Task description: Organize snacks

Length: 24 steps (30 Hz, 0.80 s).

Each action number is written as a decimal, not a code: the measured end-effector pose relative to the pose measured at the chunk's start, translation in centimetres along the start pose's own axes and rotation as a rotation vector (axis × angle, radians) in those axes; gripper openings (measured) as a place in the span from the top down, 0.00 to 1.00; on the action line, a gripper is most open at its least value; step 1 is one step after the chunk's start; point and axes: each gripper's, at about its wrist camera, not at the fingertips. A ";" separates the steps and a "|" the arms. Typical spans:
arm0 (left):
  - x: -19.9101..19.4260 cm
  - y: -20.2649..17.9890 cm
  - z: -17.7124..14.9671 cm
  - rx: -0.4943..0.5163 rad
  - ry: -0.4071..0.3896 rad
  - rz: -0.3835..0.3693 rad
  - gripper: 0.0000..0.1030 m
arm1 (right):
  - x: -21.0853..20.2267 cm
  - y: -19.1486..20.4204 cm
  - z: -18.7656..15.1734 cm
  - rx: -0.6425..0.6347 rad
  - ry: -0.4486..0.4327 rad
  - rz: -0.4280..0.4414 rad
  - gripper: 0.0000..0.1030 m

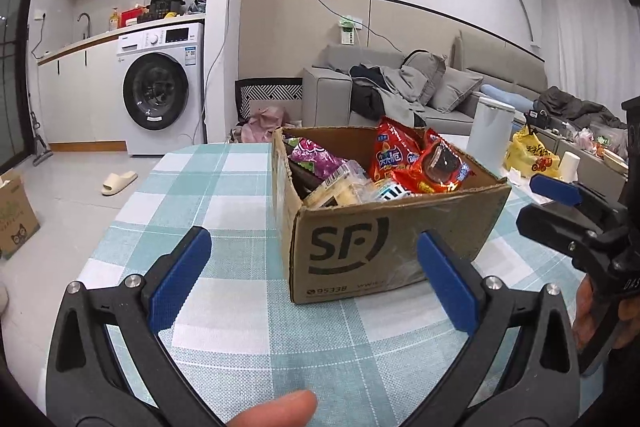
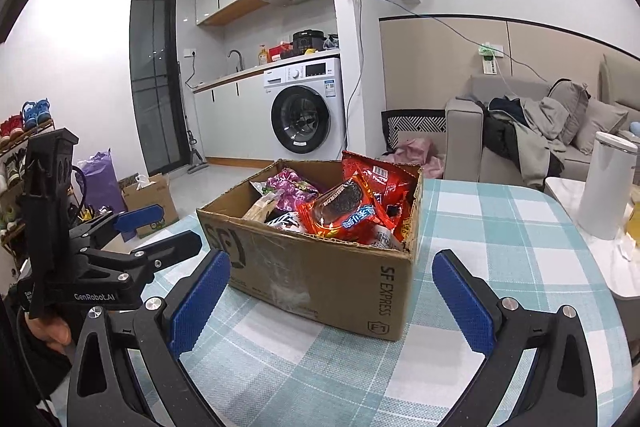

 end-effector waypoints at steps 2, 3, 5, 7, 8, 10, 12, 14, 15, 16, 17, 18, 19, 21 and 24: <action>0.2 -0.1 -0.1 0.003 0.006 0.002 0.01 | -0.1 0.0 -0.2 0.002 -0.006 0.000 0.00; 0.2 -0.1 -0.1 0.003 0.004 0.001 0.01 | -0.1 0.0 -0.2 0.000 -0.004 0.001 0.00; 0.2 -0.2 -0.1 0.003 0.007 0.002 0.01 | -0.2 -0.1 -0.4 0.000 -0.011 -0.004 0.00; 0.3 -0.2 -0.1 0.004 0.007 0.004 0.01 | -0.2 0.1 -0.6 -0.006 -0.013 -0.005 0.00; 0.2 -0.2 -0.2 0.005 0.008 0.003 0.01 | -0.3 0.2 -0.7 -0.009 -0.020 -0.006 0.00; 0.3 -0.2 -0.1 0.003 0.011 0.004 0.01 | -0.5 0.2 -0.7 -0.010 -0.030 -0.010 0.00; 0.4 -0.1 -0.2 0.004 0.013 0.005 0.01 | -0.6 0.2 -0.7 -0.006 -0.040 -0.011 0.00; 0.4 -0.1 -0.2 0.004 0.013 0.004 0.01 | -0.7 0.1 -0.7 -0.006 -0.043 -0.012 0.00; 0.5 -0.2 -0.2 0.007 0.015 0.003 0.01 | -0.7 0.2 -0.7 -0.008 -0.043 -0.008 0.00; 0.6 -0.2 -0.2 0.009 0.018 0.003 0.01 | -0.7 0.2 -0.7 -0.010 -0.042 -0.005 0.00; 0.7 -0.2 -0.3 0.010 0.019 0.003 0.01 | -0.6 0.3 -0.8 -0.012 -0.041 -0.003 0.00; 0.7 -0.2 -0.2 0.009 0.017 0.003 0.01 | -0.7 0.3 -0.7 -0.013 -0.042 0.000 0.00; 0.7 -0.2 -0.2 0.009 0.015 0.002 0.01 | -0.8 0.3 -0.7 -0.014 -0.044 0.000 0.00; 0.9 -0.1 -0.3 0.009 0.011 0.001 0.01 | -0.8 0.3 -0.7 -0.012 -0.047 -0.001 0.00; 1.1 -0.2 -0.4 0.011 0.013 0.001 0.01 | -0.8 0.2 -0.7 -0.005 -0.045 0.000 0.00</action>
Point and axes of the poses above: each gripper's, at about its wrist camera, not at the fingertips, and x roughly the way its jaws point, y to its left, z to its top, and after that the axes turned 2 degrees about y, right-handed
